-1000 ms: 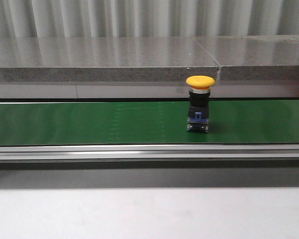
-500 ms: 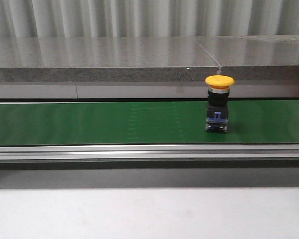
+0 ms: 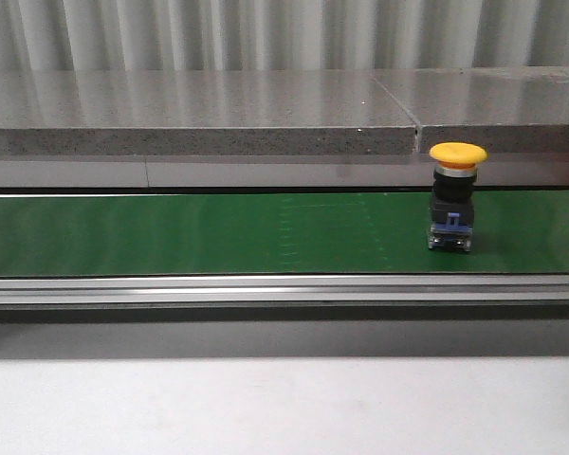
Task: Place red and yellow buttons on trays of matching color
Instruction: 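Grasp the yellow button at the belt end with the right gripper, then lower the yellow button into the yellow tray and open the right gripper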
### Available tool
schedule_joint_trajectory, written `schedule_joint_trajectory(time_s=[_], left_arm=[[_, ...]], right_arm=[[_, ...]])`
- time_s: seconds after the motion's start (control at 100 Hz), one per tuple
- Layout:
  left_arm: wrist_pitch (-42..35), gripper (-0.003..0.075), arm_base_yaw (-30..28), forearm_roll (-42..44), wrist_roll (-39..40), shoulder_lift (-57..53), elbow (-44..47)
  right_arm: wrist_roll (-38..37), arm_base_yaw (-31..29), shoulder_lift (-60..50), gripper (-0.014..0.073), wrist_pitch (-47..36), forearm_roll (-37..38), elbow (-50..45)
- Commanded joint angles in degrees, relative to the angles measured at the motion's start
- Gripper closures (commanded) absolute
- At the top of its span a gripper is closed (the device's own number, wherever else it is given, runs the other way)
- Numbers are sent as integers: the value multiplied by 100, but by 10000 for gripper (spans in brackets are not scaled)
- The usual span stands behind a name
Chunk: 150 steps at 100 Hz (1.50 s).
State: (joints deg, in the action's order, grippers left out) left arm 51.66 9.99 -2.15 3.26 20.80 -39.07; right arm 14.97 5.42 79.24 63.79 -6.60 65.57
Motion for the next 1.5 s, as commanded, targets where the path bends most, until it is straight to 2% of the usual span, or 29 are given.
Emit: schedule_joint_trajectory(time_s=[0.0,0.17,0.78,0.88,1.0,1.1,1.32,1.49], left_arm=[[-384,741,45,-61,17,54,-133],[-384,741,45,-61,17,54,-133],[-384,741,45,-61,17,54,-133],[-384,741,45,-61,17,54,-133],[-384,741,45,-61,17,54,-133],[-384,741,45,-61,17,54,-133],[-384,741,45,-61,17,54,-133],[-384,741,45,-61,17,54,-133]], right_arm=[[119,56,1,66,-236,-189,107],[386,237,334,66,-567,-507,107],[405,433,971,68,-2304,-519,117],[405,433,971,132,-2348,-519,117],[405,433,971,309,-2169,-519,117],[389,433,971,396,-2076,-519,117],[-223,403,843,410,-2112,-415,117],[-1164,171,506,410,-2179,-111,117]])
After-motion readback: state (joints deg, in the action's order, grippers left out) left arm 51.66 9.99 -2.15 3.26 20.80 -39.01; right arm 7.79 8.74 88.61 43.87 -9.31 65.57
